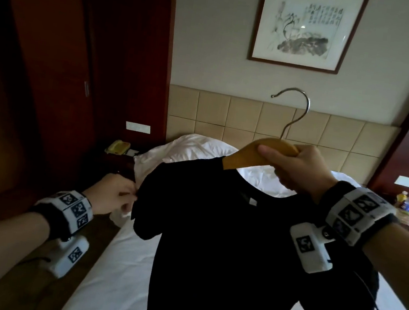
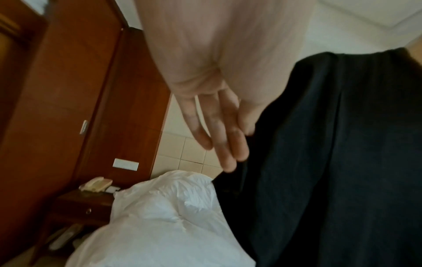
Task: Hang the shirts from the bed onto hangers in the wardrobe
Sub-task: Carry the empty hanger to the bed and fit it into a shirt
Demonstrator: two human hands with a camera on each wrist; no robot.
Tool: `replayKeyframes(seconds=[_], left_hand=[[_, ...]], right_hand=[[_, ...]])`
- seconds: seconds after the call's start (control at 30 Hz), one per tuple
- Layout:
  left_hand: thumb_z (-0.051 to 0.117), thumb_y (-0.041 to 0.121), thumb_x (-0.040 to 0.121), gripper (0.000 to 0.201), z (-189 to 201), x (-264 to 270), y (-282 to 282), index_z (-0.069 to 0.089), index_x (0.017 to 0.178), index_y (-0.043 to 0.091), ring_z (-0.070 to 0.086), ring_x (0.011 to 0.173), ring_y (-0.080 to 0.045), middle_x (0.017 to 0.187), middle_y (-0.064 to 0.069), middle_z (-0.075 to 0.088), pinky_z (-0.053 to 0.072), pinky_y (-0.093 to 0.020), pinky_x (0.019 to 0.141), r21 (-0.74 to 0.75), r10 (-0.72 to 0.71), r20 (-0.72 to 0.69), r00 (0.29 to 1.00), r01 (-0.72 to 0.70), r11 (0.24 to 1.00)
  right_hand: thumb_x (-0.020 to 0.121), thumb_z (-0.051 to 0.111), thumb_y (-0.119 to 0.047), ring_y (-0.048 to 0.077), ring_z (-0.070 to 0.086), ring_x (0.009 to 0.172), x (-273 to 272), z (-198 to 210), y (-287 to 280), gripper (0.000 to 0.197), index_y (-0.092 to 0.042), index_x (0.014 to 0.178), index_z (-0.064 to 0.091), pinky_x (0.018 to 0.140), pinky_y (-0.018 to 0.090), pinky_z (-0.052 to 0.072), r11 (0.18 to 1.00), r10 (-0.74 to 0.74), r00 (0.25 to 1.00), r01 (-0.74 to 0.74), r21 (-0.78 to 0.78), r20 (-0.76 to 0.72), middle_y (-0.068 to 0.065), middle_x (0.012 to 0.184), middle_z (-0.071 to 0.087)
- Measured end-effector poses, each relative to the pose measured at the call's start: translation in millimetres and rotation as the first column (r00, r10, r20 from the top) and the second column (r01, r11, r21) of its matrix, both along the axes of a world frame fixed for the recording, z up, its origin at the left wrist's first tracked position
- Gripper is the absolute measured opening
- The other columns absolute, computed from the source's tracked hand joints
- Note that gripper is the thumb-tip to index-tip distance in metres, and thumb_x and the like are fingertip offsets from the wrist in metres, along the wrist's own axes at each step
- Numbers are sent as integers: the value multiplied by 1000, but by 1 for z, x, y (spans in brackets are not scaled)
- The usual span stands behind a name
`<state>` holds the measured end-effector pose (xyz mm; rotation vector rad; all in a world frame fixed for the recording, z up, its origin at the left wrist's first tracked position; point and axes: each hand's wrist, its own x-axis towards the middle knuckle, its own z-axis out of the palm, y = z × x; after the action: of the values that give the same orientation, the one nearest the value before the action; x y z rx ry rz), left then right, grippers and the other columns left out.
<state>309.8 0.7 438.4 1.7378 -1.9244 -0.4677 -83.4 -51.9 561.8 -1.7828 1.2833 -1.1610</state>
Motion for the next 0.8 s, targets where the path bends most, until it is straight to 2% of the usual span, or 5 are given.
replayKeyframes(seconds=[0.13, 0.27, 0.5, 0.6, 0.8], left_hand=[[55, 7, 97, 21, 1, 2, -3, 70, 85, 15, 68, 63, -9, 65, 2, 71, 56, -30, 70, -75, 114, 54, 992, -110, 991], [54, 21, 99, 21, -7, 22, -4, 64, 84, 31, 64, 66, -7, 68, 12, 67, 56, -36, 70, 18, 185, 312, 932, -201, 979], [52, 28, 101, 16, -18, 38, -7, 66, 93, 31, 64, 69, -5, 71, 12, 69, 50, -30, 66, 11, 325, 285, 902, -343, 939], [51, 28, 100, 16, -14, 41, -14, 66, 103, 31, 64, 82, -11, 87, 11, 68, 52, -35, 75, 20, 355, 310, 882, -379, 925], [67, 11, 82, 51, 47, -42, -23, 53, 131, 17, 47, 127, -20, 132, -2, 53, 36, -33, 108, -309, 5, 68, 998, 16, 951]], right_hand=[[69, 81, -56, 21, 46, 53, -4, 14, 0, 65, 6, 81, 66, 51, 30, 40, 998, 50, 999, -50, -22, -5, 12, 61, 54], [73, 77, -57, 19, 51, 51, -11, 23, 3, 55, -3, 75, 65, 50, 26, 42, 998, 10, 997, -15, -62, -77, 11, 59, 59], [75, 72, -63, 17, 47, 46, -24, 12, 4, 67, 2, 67, 61, 53, 29, 39, 995, -33, 986, 18, -95, -161, 10, 54, 59], [77, 71, -62, 20, 45, 47, -25, 5, 3, 69, 6, 71, 59, 47, 26, 36, 997, -18, 989, 6, -80, -144, 12, 54, 58], [79, 72, -58, 14, 46, 41, -13, -2, -2, 56, -6, 60, 60, 51, 27, 38, 997, -18, 994, 11, -72, -104, 8, 50, 57]])
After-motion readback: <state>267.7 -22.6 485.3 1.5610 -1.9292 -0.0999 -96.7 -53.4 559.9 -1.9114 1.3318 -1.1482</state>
